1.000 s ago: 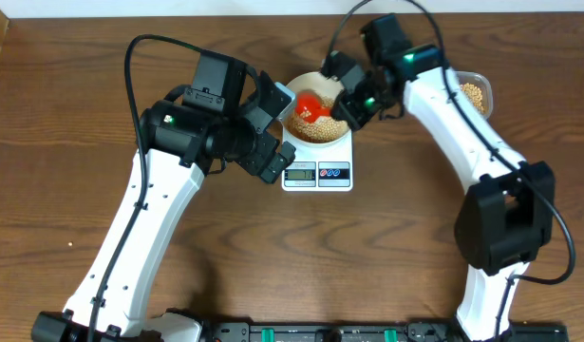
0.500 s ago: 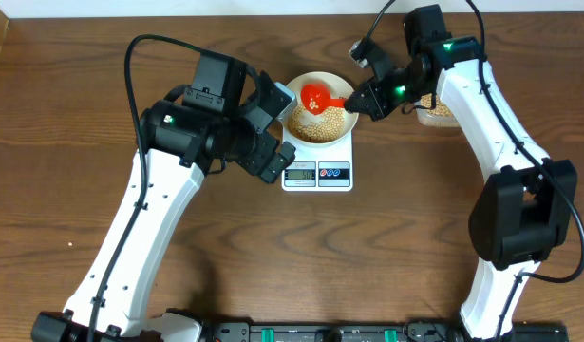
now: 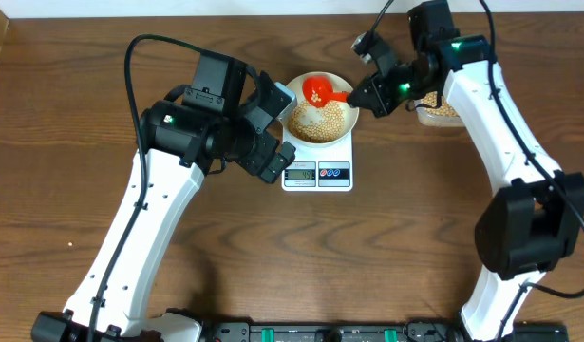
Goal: Scoop item into bowl and weigh 50g on scale
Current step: 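Tip the red scoop to pour soybeans into the bowl, then hold the red scoop over the bowl and tip it again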
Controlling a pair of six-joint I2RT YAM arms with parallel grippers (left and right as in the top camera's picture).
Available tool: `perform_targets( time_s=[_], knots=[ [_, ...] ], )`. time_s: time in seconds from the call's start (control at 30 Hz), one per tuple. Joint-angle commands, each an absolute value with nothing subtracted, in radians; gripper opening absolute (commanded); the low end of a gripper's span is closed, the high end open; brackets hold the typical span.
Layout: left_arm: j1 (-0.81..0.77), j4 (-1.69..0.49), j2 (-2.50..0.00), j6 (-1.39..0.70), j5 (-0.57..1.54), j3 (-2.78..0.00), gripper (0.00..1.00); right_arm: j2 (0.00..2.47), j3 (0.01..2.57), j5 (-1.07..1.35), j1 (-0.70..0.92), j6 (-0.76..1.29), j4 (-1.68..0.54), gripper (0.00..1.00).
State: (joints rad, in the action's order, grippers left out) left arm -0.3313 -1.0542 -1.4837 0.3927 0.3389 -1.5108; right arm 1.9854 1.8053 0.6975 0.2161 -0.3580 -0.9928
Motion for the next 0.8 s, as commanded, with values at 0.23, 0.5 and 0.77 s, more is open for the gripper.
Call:
perform_targets(
  time_s=[0.23,0.5,0.77],
  knots=[
    [-0.332,-1.058,-1.491,0.391,0.348,-1.528,0.98,1.945,1.827,0.63,0.212,-0.356,-1.0,0.01],
    [-0.332,-1.058,-1.491,0.391,0.348,-1.528,0.98,1.945,1.827,0.547,0.235,-0.368,-1.012,0.01],
    [-0.332,-1.058,-1.491,0.391,0.348,-1.528,0.98,1.945,1.827,0.503,0.262,-0.376,-1.014,0.01]
  ],
)
